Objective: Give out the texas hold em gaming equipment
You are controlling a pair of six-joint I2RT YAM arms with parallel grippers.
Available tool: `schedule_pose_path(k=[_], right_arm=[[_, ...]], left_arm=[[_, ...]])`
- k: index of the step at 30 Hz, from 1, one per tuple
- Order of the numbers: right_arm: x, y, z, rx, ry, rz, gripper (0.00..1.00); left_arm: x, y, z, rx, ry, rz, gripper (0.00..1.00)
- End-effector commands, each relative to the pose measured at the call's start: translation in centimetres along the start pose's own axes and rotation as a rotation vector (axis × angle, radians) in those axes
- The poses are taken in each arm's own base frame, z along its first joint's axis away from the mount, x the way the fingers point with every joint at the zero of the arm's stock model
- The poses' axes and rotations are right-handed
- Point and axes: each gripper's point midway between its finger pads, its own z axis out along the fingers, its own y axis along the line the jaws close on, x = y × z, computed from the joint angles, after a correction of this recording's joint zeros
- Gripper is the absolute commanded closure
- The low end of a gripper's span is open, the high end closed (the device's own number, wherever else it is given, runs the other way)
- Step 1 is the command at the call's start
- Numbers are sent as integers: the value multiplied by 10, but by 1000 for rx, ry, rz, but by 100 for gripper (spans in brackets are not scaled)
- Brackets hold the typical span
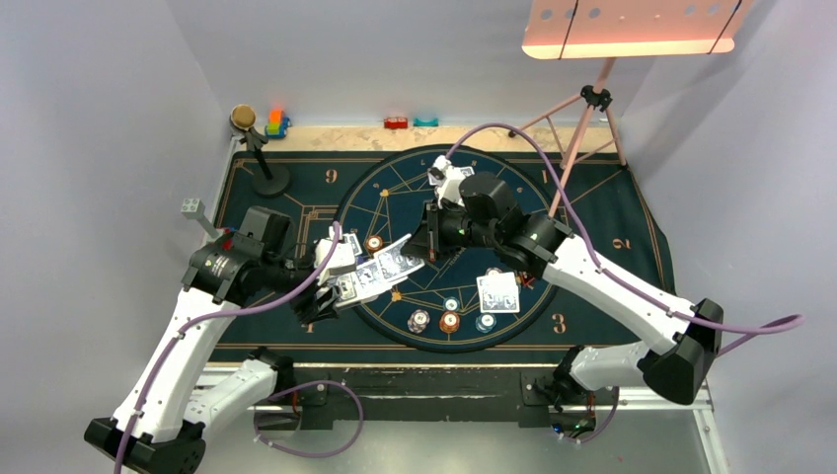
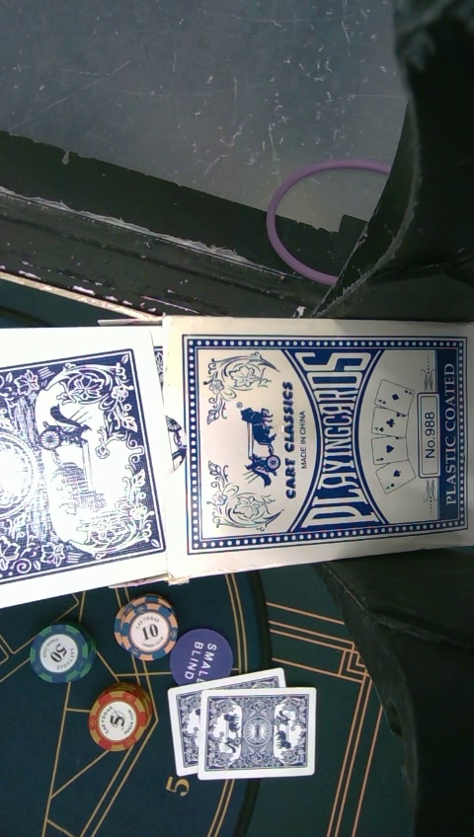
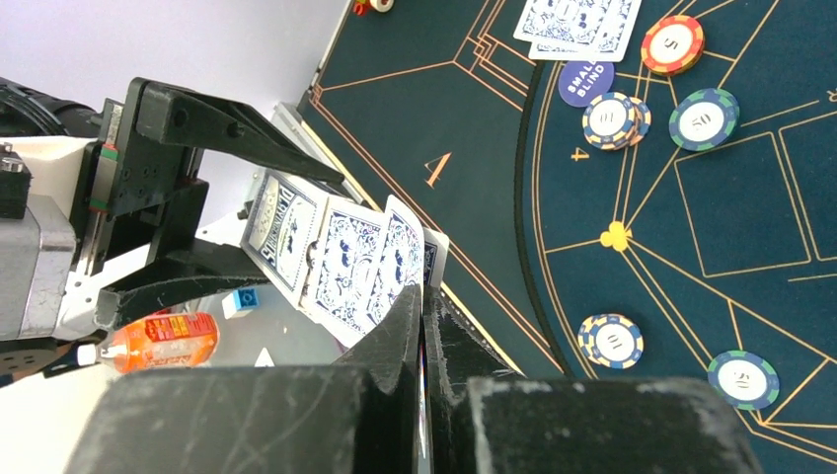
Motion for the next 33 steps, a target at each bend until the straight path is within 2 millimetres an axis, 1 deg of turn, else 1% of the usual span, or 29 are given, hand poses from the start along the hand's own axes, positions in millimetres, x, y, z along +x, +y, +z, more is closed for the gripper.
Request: schedule_pose_path(k=[1,5,7,9,13,14,15,17,20,21,23,25,26,27,29,31,33], right_arm=[[-25,25,-20,-59,-76,-51,100],[-40,45,-36,-103,-117,-72,100],[-52,50,-45,-90,-148,-85,100],[-57,49,-49,-64,-154,-105,100],[-59,37,-48,-33,-146,-133,100],[-61,31,-48,-10,-151,-142,100],[-64,23,-49,26,-162,-157,100],[-73,-4,-51,149,-189,-193,100],[-88,-52,-50,413,-208,-252,100],[-95,-73,-50,533,-220,-266,100],[-103,-104,-49,713,-212,-292,100],[-109,-127,-50,870,-198,-311,100],[-110,-136,-50,937,-189,-319,100],[-114,-140,-50,989,-188,-322,100],[-113,-155,-48,1099,-171,-345,100],[-109,-170,-44,1205,-149,-369,100],[-101,-183,-34,1278,-116,-391,100]], left_arm=[[-17,1,-9,-20,-57,39,100],[-15,1,-8,-18,-53,36,100],[-15,0,-8,-15,-50,35,100],[-14,-1,-9,-16,-50,35,100],[-11,-4,-10,-16,-50,36,100],[-11,-4,-10,-16,-49,35,100],[-11,-5,-10,-17,-51,36,100],[-9,-8,-12,-16,-50,39,100],[-8,-10,-13,-17,-51,41,100],[-8,-11,-14,-17,-51,41,100],[-7,-13,-15,-18,-50,39,100],[-6,-14,-17,-18,-48,41,100],[-6,-15,-18,-22,-48,44,100],[-5,-16,-18,-24,-47,45,100],[-4,-18,-20,-26,-47,49,100],[-3,-20,-21,-24,-49,49,100],[-3,-20,-21,-21,-48,47,100]])
